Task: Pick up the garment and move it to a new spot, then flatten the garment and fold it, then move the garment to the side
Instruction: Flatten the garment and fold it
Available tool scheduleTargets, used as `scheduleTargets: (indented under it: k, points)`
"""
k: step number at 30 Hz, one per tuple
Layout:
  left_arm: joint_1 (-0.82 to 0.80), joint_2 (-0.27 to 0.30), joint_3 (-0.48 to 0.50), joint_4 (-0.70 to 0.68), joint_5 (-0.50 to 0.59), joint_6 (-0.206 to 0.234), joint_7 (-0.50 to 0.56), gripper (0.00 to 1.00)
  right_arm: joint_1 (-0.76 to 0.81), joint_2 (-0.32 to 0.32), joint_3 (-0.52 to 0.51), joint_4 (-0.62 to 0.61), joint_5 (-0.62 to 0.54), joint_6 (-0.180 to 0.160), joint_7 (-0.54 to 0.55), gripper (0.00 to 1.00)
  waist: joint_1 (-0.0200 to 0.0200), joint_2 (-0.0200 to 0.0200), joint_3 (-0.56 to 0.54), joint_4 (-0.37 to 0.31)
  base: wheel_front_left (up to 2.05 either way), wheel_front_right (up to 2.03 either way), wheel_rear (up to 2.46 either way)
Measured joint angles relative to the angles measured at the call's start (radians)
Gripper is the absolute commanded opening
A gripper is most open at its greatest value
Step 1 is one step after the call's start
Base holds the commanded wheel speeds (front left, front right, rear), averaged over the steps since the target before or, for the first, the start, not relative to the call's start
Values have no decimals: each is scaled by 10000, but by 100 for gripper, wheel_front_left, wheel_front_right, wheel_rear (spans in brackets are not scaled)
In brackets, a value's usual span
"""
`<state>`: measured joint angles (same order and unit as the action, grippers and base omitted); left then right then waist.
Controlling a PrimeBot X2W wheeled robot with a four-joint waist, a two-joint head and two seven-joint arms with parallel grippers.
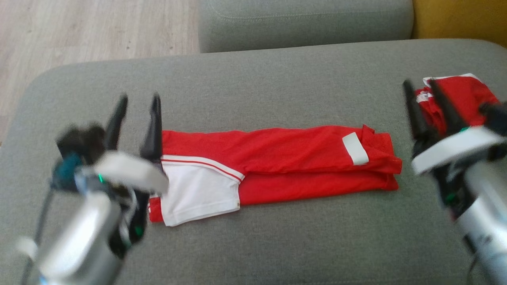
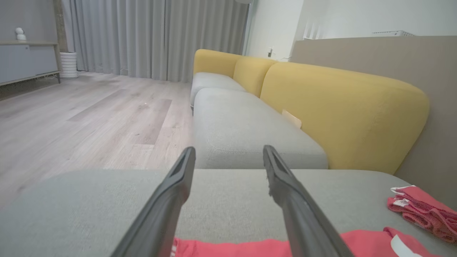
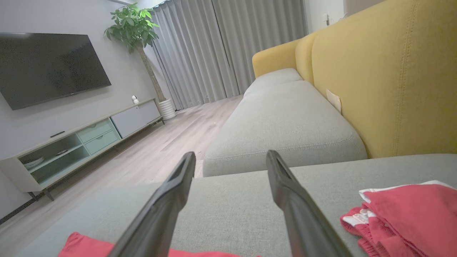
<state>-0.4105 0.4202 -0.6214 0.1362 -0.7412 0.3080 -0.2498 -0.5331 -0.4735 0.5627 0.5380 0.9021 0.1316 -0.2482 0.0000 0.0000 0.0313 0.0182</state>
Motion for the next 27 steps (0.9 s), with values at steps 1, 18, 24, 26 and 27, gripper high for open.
scheduleTargets:
  k: [1, 18, 24, 26, 27]
  points:
    - [422, -219, 253, -38, 368, -2, 0, 100, 315, 336, -424, -42, -506, 0, 0, 100, 0, 0, -26, 9, 0, 0, 0]
    - [3407, -2767, 3097, 316, 4002, -2182, 2, 100, 3393, 3498, -4403, -449, -4794, 0, 6, 100, 0, 0, 14, 292, 0, 0, 0]
    - [3304, -3162, 3442, 616, 4439, -2809, 2, 100, 3220, 3768, -5417, 378, -5150, 0, 226, 100, 0, 0, 360, 484, 0, 0, 0]
    - [3221, -3275, 3469, 675, 4558, -2964, 2, 100, 2983, 3843, -5787, 777, -5158, -2, 387, 100, 0, 0, 491, 570, 0, 0, 0]
    - [3190, -3313, 3480, 708, 4604, -3039, 2, 100, 2851, 3877, -5952, 968, -5212, 0, 389, 100, 0, 0, 551, 617, 0, 0, 0]
